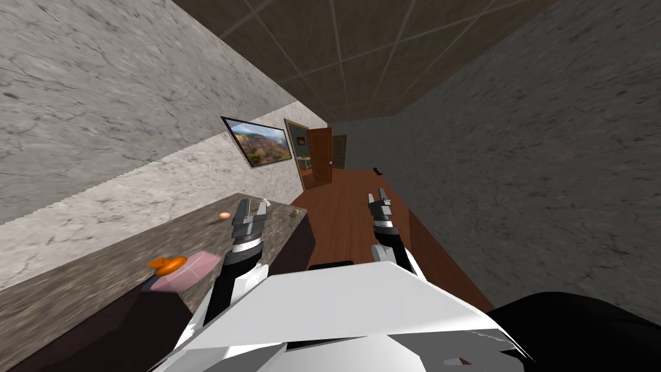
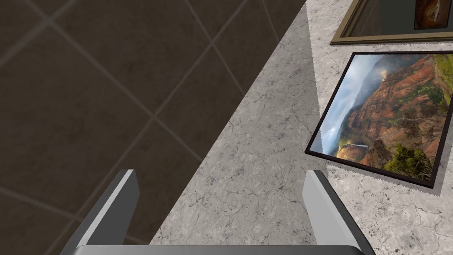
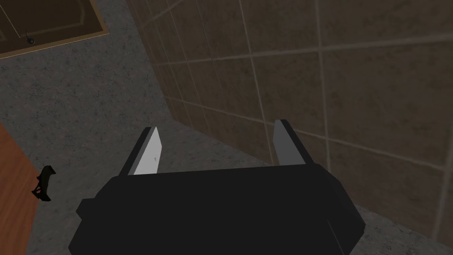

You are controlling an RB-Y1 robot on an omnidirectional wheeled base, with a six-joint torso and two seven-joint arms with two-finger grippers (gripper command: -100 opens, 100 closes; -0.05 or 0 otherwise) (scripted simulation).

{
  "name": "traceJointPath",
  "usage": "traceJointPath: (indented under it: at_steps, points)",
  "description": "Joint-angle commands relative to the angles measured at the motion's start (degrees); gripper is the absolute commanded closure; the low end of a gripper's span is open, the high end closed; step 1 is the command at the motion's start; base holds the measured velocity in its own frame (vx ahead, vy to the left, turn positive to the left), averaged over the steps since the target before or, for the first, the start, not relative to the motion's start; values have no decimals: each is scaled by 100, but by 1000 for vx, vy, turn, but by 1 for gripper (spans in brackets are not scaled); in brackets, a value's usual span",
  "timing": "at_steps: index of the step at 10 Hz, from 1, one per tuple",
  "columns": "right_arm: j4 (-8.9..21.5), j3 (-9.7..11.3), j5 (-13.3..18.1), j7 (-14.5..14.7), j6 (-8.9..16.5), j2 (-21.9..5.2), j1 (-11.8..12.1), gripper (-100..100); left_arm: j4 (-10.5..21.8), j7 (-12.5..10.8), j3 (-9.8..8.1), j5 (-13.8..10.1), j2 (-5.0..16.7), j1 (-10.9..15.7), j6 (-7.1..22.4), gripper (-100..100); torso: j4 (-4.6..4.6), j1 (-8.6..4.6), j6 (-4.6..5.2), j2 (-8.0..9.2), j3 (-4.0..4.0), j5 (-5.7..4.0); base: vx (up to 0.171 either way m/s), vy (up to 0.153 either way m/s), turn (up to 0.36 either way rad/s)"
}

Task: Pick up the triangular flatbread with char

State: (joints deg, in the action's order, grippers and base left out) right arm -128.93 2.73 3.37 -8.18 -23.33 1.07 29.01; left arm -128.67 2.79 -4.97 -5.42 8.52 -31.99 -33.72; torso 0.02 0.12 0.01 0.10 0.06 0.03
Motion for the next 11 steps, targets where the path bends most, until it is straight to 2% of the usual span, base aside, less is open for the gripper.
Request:
traceJointPath:
  at_steps: [1,7,8,11]
  points:
    - [0,0,0,0,0,0,0,0,58,73,-76,3,217,-98,118,-100,0,0,0,0,0,0,-27,35,-146]
    - [0,0,0,0,0,0,0,0,524,319,-498,-43,1138,-482,539,-100,0,6,0,-2,-1,1,-29,38,-212]
    - [0,0,0,0,0,0,0,0,524,319,-498,-43,1173,-482,539,-100,0,9,0,0,0,2,-20,36,-61]
    - [0,0,0,0,0,0,0,0,729,425,-665,-92,1693,-677,831,-100,-2,6,1,-11,-6,1,-8,33,-190]
